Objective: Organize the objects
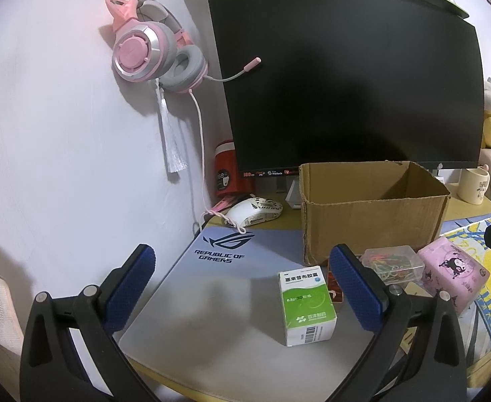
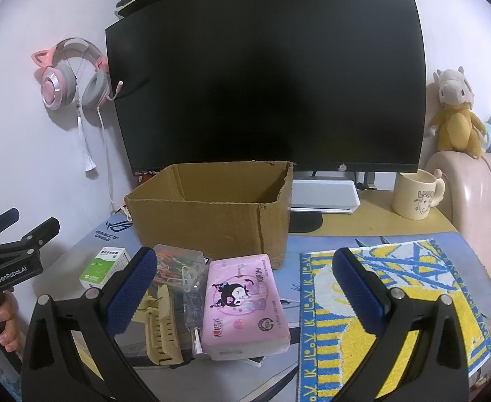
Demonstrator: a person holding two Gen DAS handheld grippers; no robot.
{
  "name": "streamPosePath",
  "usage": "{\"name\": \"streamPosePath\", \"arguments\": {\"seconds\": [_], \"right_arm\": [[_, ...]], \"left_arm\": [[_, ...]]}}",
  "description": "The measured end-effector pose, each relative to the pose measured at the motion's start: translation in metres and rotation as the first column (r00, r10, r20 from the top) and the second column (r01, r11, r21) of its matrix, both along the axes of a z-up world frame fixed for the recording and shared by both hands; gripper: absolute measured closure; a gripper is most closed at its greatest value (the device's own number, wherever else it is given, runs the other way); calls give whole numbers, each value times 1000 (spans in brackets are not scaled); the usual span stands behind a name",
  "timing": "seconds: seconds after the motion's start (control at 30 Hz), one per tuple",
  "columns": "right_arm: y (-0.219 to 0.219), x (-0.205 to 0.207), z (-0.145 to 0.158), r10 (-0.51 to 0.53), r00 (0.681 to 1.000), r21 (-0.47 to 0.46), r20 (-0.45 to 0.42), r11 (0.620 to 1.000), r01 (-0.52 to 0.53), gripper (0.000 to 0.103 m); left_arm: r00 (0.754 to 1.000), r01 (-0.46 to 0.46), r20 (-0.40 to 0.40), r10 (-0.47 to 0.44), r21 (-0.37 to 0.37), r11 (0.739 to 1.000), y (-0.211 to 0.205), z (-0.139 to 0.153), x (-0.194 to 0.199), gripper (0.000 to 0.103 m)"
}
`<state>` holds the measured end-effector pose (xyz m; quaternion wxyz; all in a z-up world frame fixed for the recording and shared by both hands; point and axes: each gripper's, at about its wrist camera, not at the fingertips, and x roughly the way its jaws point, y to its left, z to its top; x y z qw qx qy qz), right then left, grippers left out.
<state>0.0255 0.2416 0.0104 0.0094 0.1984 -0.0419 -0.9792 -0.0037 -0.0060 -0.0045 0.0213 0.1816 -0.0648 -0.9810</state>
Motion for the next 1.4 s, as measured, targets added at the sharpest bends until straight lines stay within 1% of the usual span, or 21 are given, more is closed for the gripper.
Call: {"name": "streamPosePath", "arguments": {"seconds": [1.4], "right_arm": [[3,0,1,-7,1000,1,1,1000,7,0]], "left_arm": [[1000,-4,16,4,-3,1000,-1,-2,-3,0]]}}
